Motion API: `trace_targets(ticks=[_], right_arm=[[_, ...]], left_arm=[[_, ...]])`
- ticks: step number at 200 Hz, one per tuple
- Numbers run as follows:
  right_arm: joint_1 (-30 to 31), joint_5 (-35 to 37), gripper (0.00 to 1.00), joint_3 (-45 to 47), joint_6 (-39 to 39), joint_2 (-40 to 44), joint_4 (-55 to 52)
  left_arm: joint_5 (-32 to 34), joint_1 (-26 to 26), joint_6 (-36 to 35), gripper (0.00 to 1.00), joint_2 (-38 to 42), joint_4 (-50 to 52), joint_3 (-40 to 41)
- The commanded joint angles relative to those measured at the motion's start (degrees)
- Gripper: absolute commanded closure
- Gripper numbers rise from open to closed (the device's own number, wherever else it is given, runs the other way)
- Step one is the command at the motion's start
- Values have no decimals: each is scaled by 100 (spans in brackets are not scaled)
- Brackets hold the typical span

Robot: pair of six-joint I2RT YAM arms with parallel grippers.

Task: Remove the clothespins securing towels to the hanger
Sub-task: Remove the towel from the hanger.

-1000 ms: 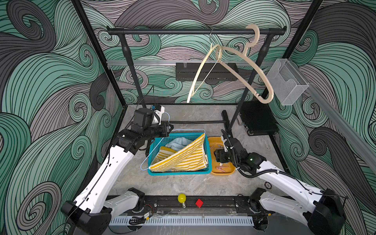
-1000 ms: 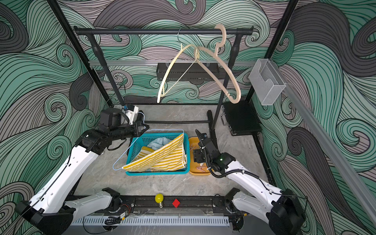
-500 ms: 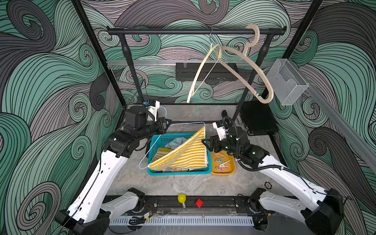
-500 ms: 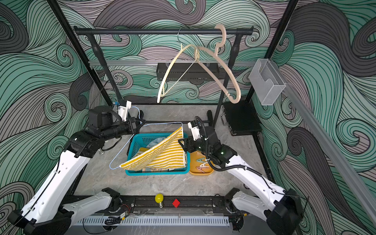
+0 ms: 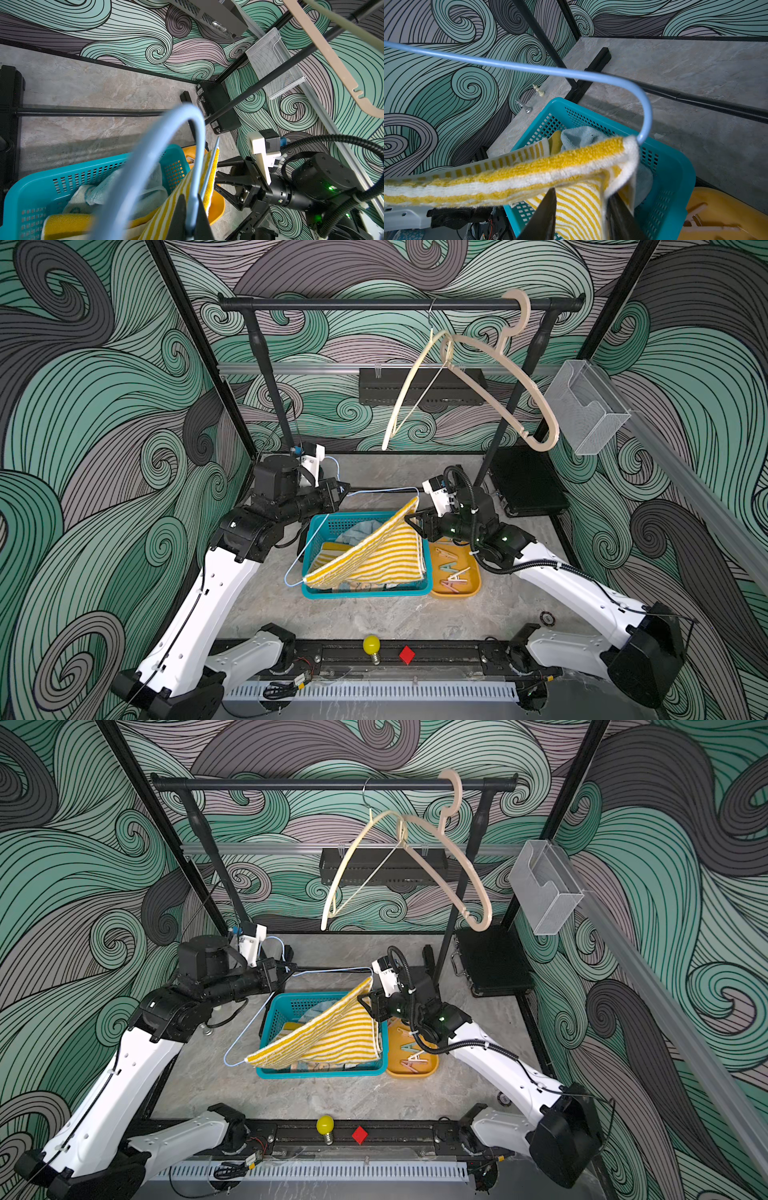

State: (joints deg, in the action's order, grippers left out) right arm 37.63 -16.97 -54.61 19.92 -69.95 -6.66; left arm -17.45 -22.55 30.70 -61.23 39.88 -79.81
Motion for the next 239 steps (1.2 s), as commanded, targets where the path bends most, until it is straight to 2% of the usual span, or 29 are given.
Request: trace_targets(ticks=[1,32,50,58,70,78,105,152,179,239], right_arm=[[-48,161,52,-138,-63,-129,7],[-78,54,51,-142,-103,-311,30],[-79,-31,57,-142,-103,-411,110],[-77,-45,65,-150,-94,-435,145],[-73,-83,88,-173,-94,-437,152],[-79,-87,100,-199,-86,-403,139],[-80,-354,100,-302,-77,-162,71],[-79,-1627,100,-582,-102,405,-237],[-80,-2036,100,-811,-162,735,-574],[-90,-1801,100,-1408,-67,1407,-887]], left_arm=[[-150,-15,77,100,94,-130,-228],[-153,-13,70,100,129,-131,-228],[-153,-22,73,100,137,-131,-223],[-138,-18,68,100,138,-136,-212],[-114,-14,59,100,147,-132,-189],[-86,-22,59,100,141,-124,-174],[198,-15,3,100,122,-22,-68],[1165,-21,-132,100,68,91,412],[1570,-16,-236,100,8,53,630],[2255,-22,-239,100,-97,73,802]])
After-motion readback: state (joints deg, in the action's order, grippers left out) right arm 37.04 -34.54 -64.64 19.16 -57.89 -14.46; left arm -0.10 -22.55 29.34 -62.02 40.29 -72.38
